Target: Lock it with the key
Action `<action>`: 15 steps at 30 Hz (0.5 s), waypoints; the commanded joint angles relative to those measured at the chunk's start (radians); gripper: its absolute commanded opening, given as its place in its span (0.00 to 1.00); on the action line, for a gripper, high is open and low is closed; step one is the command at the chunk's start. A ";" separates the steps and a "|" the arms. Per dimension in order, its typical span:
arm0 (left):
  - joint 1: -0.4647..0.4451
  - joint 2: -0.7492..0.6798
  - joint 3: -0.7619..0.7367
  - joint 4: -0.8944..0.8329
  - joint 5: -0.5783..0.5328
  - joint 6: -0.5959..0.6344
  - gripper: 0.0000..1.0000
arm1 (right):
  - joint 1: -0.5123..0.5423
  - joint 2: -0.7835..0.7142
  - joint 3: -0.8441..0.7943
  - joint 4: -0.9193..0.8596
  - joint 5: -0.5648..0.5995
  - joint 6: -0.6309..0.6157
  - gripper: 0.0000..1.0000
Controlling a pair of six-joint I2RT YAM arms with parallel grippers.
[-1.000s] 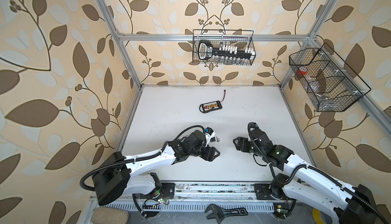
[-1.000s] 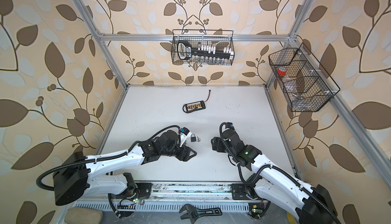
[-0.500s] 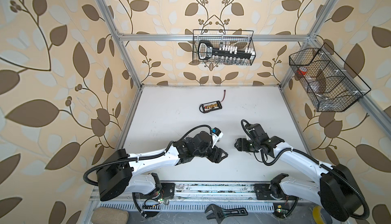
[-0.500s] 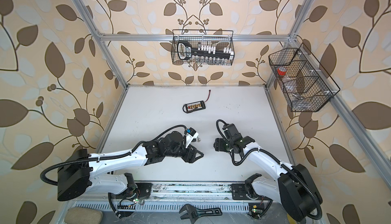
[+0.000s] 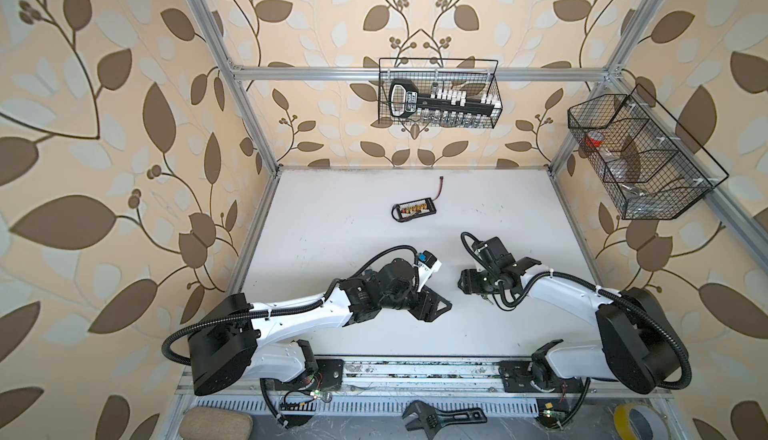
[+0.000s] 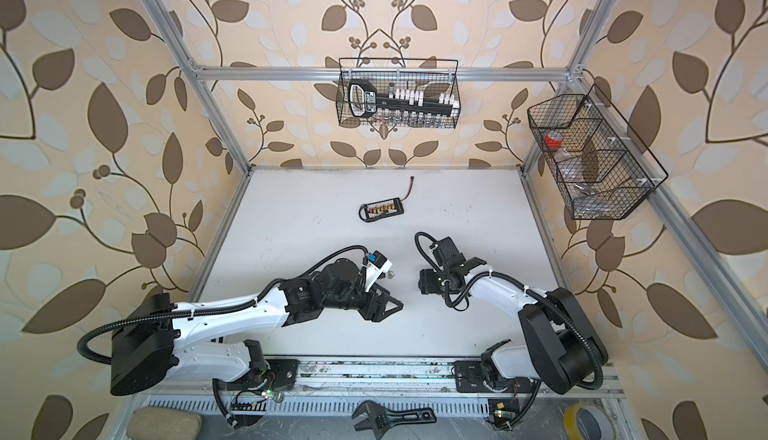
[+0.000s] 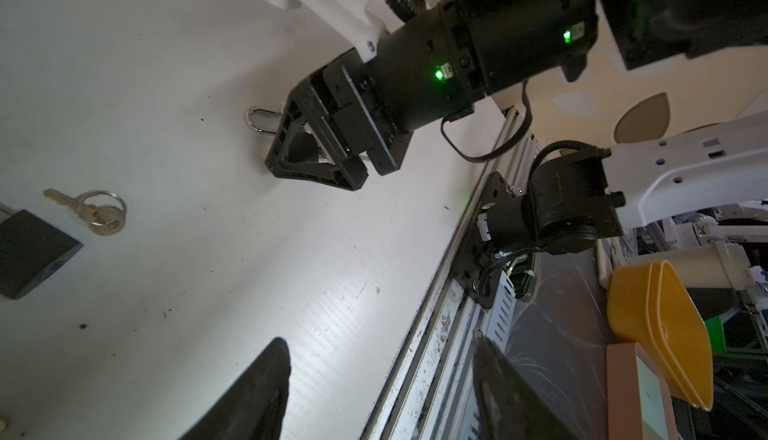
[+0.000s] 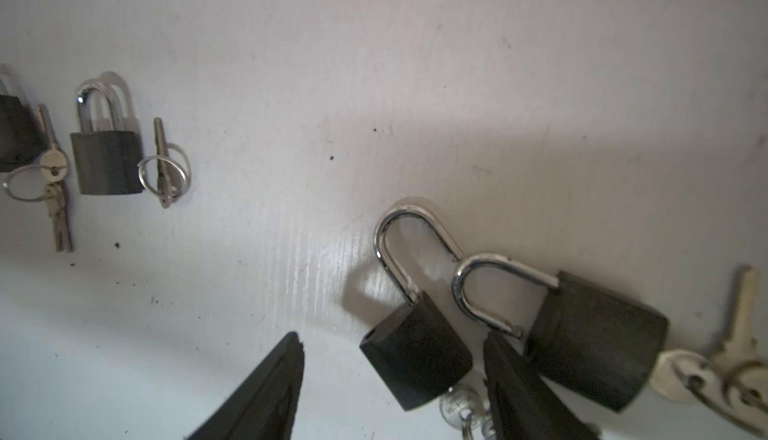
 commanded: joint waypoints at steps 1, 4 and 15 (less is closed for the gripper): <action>-0.016 -0.013 0.000 0.064 0.046 0.040 0.69 | 0.000 0.020 0.023 -0.007 0.000 -0.022 0.68; -0.017 -0.003 -0.001 0.070 0.042 0.038 0.69 | 0.025 0.015 0.024 -0.017 0.009 -0.022 0.66; -0.017 -0.006 -0.012 0.086 0.017 0.022 0.69 | 0.107 0.025 0.061 -0.076 0.121 -0.019 0.53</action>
